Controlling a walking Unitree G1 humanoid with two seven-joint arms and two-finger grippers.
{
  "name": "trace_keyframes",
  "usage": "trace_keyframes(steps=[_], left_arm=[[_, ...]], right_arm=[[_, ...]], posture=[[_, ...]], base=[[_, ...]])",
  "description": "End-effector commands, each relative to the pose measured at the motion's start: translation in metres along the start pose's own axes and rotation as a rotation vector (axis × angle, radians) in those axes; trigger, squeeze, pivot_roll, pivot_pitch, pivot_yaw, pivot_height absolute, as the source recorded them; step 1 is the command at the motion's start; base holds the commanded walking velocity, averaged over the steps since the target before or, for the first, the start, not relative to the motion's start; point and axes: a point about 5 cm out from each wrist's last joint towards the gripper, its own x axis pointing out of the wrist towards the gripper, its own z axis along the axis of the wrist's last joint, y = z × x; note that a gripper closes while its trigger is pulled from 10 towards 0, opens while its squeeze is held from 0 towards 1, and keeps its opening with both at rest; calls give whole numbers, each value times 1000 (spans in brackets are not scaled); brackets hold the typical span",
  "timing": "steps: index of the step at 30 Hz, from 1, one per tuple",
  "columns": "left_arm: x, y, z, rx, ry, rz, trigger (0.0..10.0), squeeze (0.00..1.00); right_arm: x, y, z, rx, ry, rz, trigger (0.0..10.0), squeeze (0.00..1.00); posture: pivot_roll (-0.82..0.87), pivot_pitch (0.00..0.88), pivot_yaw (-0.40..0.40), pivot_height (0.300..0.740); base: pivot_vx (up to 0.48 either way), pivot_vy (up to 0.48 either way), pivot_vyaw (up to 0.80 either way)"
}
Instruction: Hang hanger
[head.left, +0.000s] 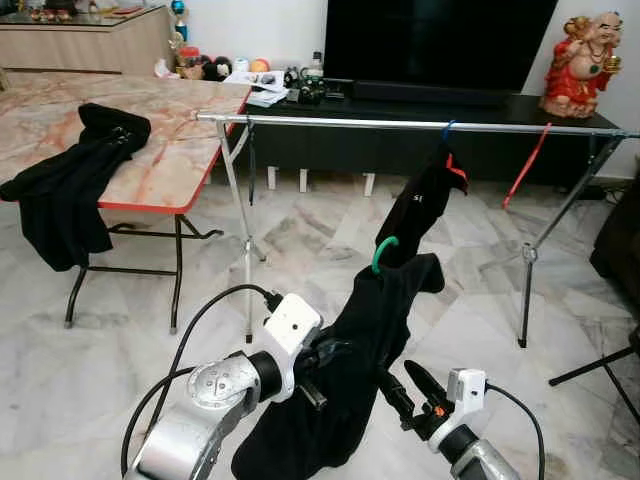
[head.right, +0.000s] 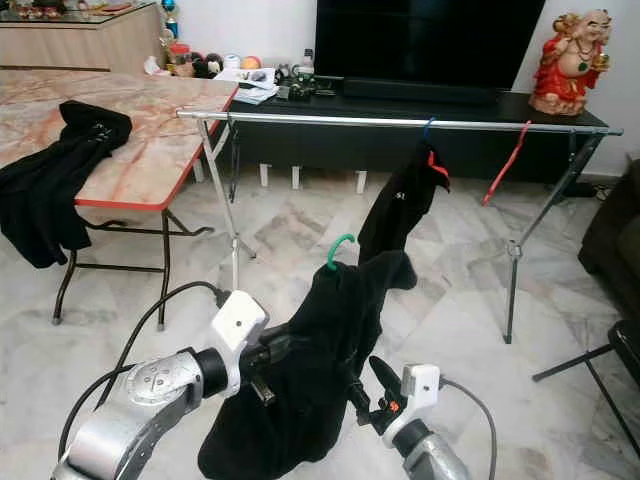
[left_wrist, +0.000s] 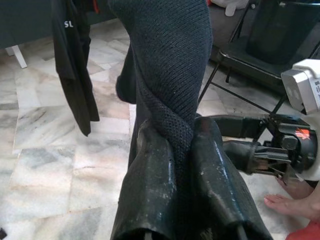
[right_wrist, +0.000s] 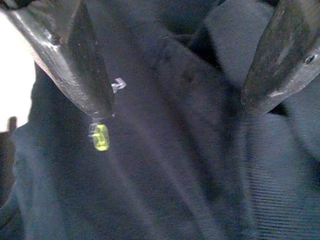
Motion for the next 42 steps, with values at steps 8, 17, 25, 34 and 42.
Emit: trace_keyframes(steps=[8, 17, 25, 34, 42], left_arm=[[0, -2, 15, 33, -54, -21, 10000, 0], [2, -3, 16, 39, -55, -25, 10000, 0], [3, -7, 19, 46, -61, -49, 10000, 0], [6, -16, 22, 51, -68, -90, 10000, 0], [8, -22, 24, 51, -72, -118, 10000, 0]], right_arm=[[0, -7, 7, -44, -24, -73, 10000, 0], [4, 3, 2, -9, 28, 75, 10000, 0], [3, -1, 4, -29, 55, 70, 10000, 0], [11, 10, 2, -60, 122, 183, 10000, 0], [18, 9, 10, -139, 122, 144, 10000, 0]], posture=[[142, 0, -70, 740], [148, 0, -79, 740], [151, 0, -85, 740], [158, 0, -90, 740], [161, 0, -91, 740]], base=[[0, 0, 0], [0, 0, 0], [0, 0, 0], [0, 0, 0], [0, 0, 0]])
